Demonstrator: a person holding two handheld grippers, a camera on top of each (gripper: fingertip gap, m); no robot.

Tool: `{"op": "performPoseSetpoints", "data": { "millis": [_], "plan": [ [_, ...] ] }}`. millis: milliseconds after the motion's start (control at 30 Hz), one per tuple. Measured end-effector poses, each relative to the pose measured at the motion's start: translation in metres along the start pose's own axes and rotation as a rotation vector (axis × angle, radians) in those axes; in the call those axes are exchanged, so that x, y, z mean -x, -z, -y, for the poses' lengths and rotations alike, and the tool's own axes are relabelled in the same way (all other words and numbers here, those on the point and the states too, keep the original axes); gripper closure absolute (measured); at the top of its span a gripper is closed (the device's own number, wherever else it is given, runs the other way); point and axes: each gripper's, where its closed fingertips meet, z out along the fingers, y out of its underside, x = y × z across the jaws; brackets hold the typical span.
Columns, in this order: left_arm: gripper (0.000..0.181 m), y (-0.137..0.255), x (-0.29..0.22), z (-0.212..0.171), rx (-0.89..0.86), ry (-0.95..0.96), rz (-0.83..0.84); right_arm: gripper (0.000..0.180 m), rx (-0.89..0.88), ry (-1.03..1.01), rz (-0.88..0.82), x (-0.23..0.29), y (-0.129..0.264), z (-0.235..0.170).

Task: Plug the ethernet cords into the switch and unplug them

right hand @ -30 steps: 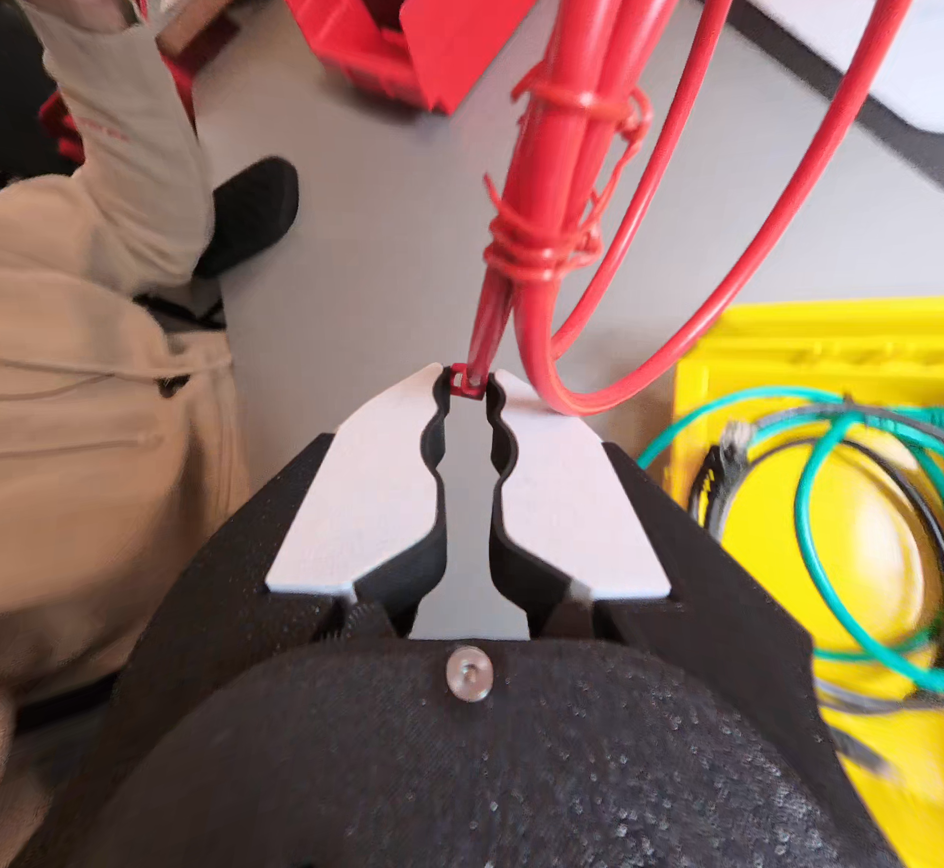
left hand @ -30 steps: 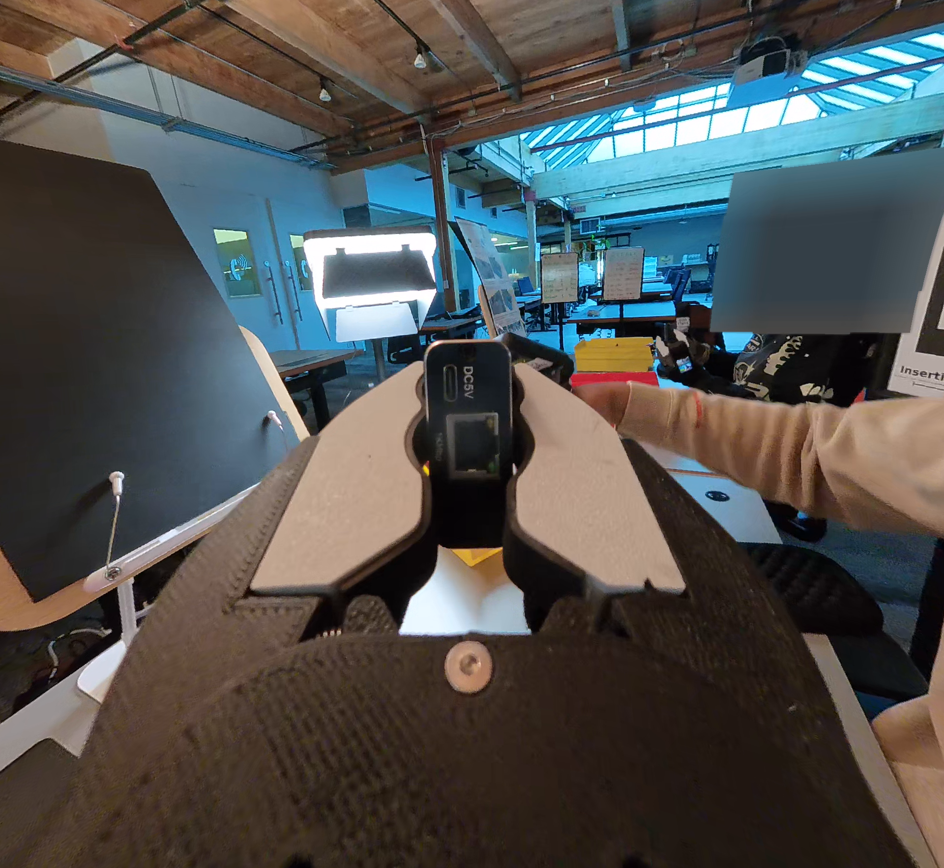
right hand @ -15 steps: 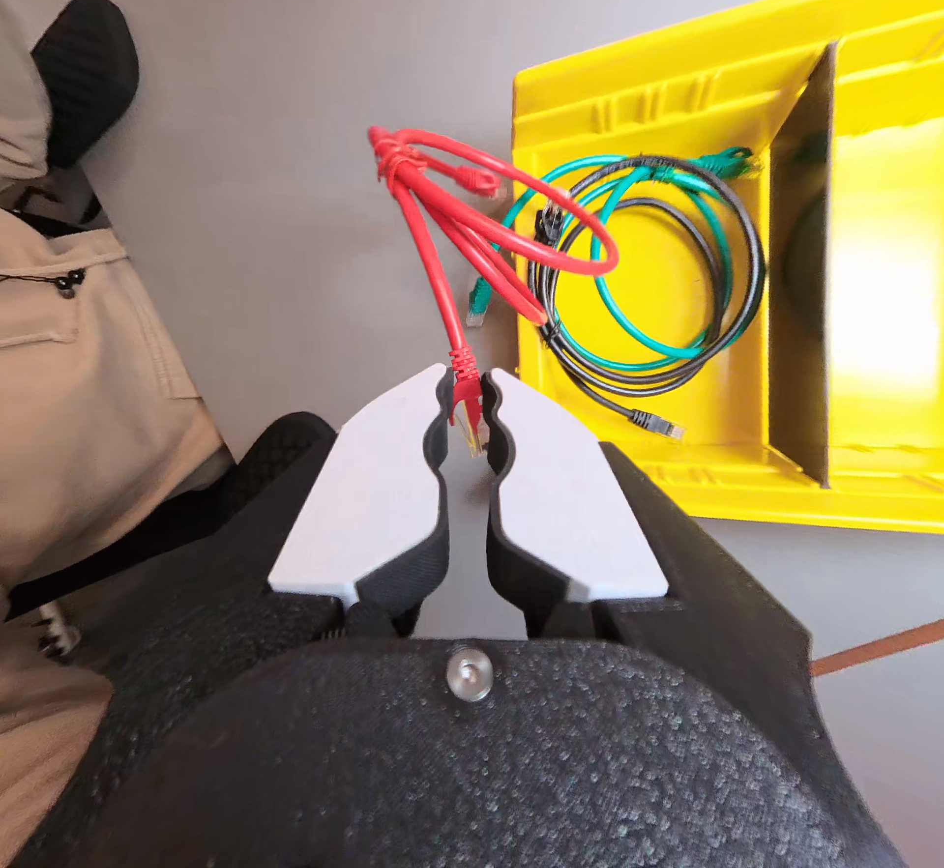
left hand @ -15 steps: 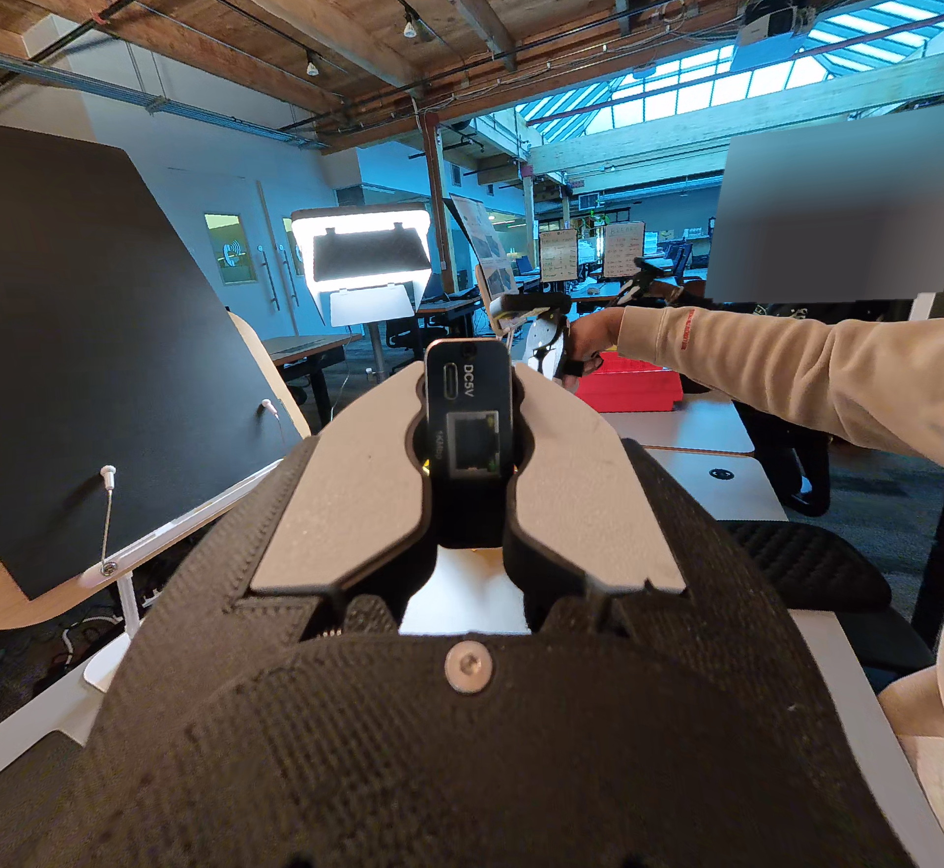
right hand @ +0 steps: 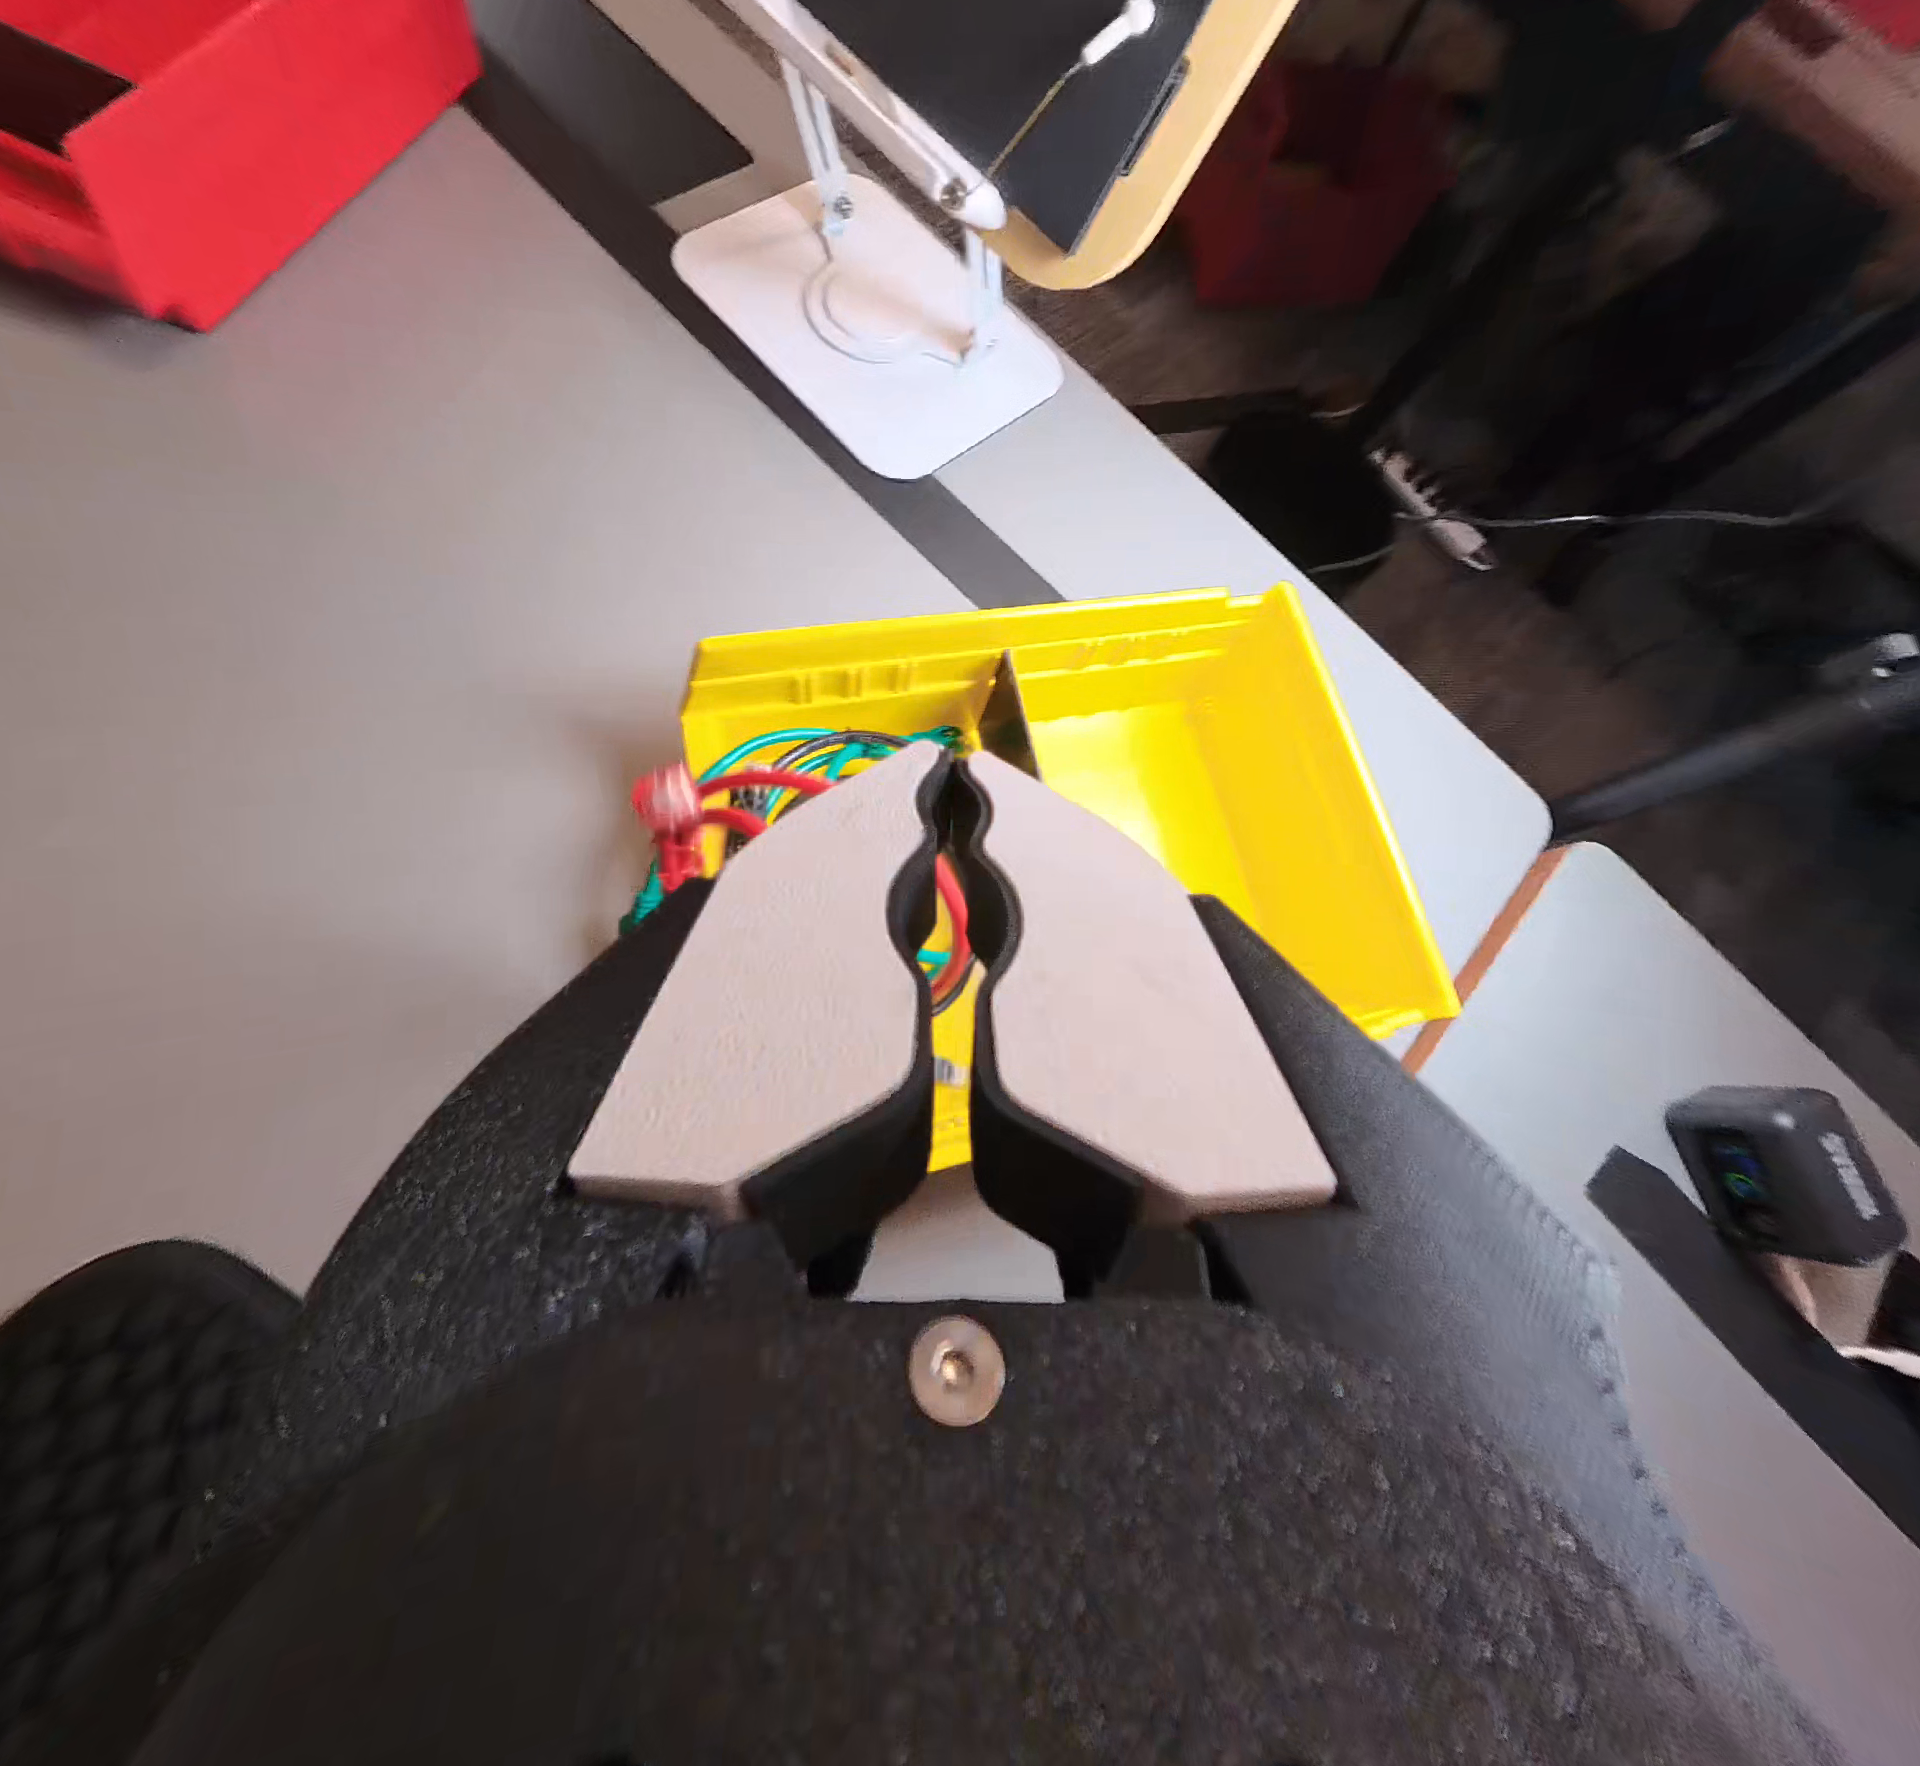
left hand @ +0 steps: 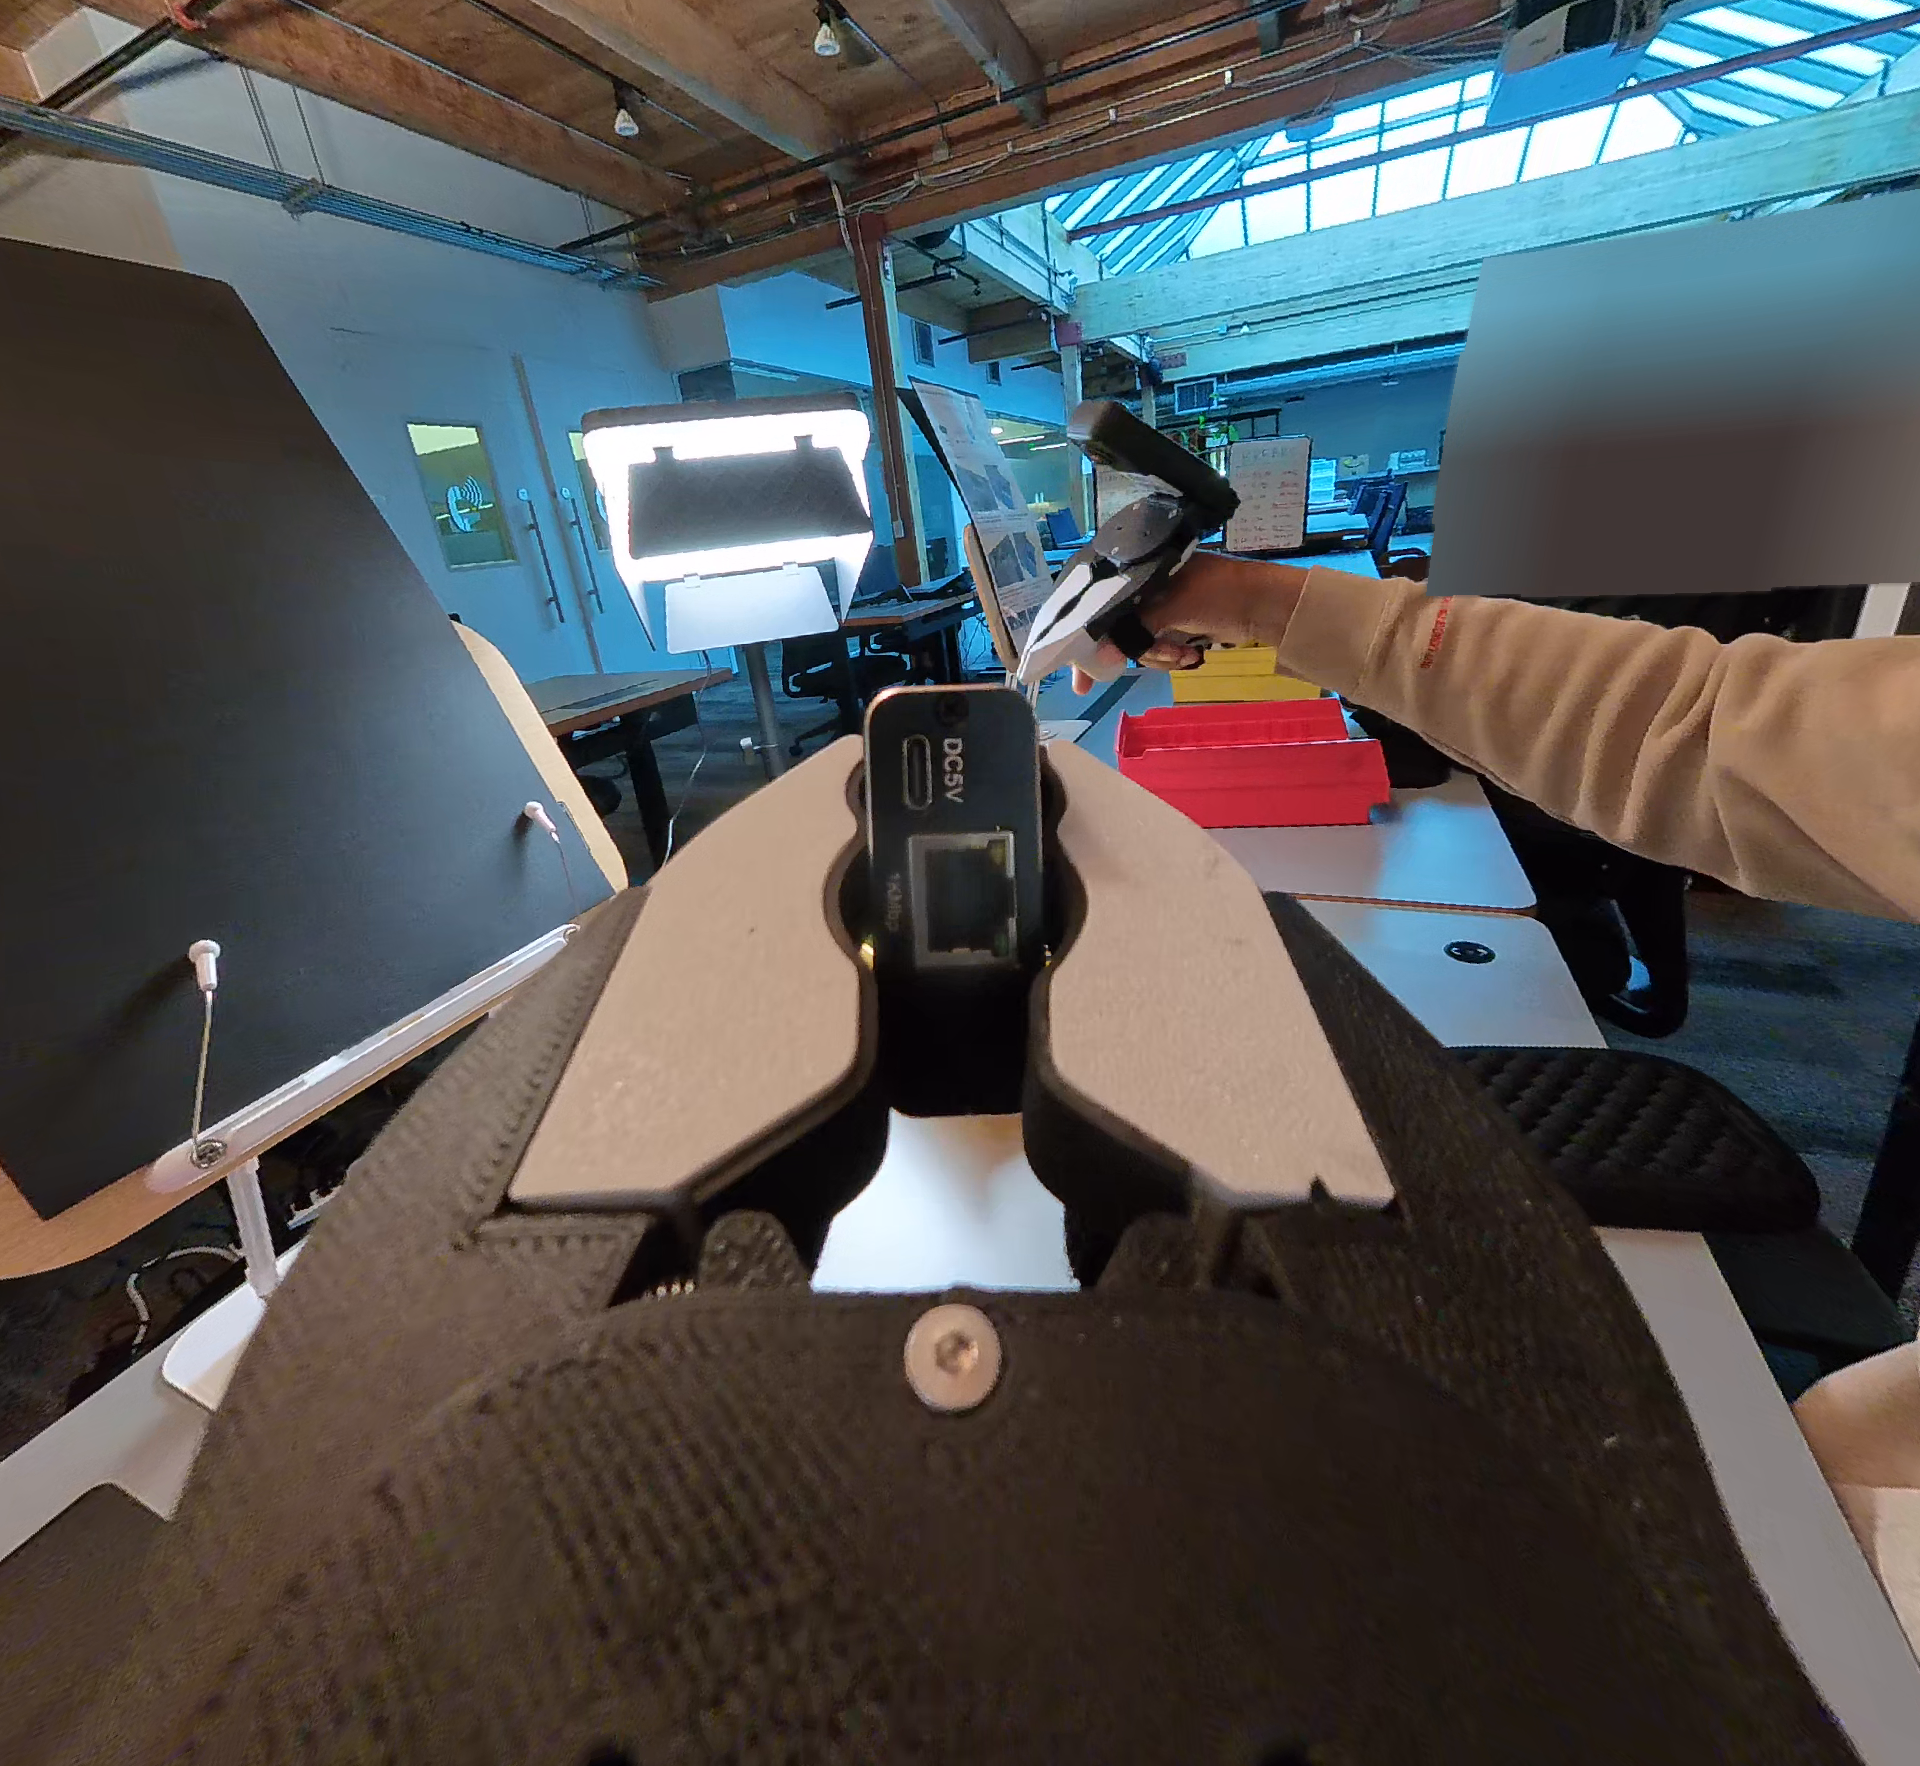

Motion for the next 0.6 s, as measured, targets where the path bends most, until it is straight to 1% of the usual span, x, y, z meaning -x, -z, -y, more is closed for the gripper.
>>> {"op": "performPoseSetpoints", "data": {
  "millis": [167,433,467,533,600],
  "plan": [
    [0.154,0.0,-0.001,-0.001,0.003,-0.003,0.001,0.18,0.0,0.053,-0.033,0.01,-0.014,-0.008],
    [0.154,-0.002,0.002,-0.005,0.013,0.006,0.002,0.179,-0.01,0.139,0.024,0.054,-0.037,-0.017],
    [0.154,-0.002,0.002,-0.006,0.014,0.007,0.001,0.176,-0.005,0.149,0.032,0.06,-0.041,-0.019],
    [0.154,-0.003,0.001,-0.006,0.017,0.006,0.001,0.156,0.041,0.18,0.04,0.072,-0.053,-0.031],
    [0.154,-0.002,0.001,-0.006,0.017,0.002,0.001,0.137,0.124,0.259,0.038,0.087,-0.071,-0.055]
  ]
}}
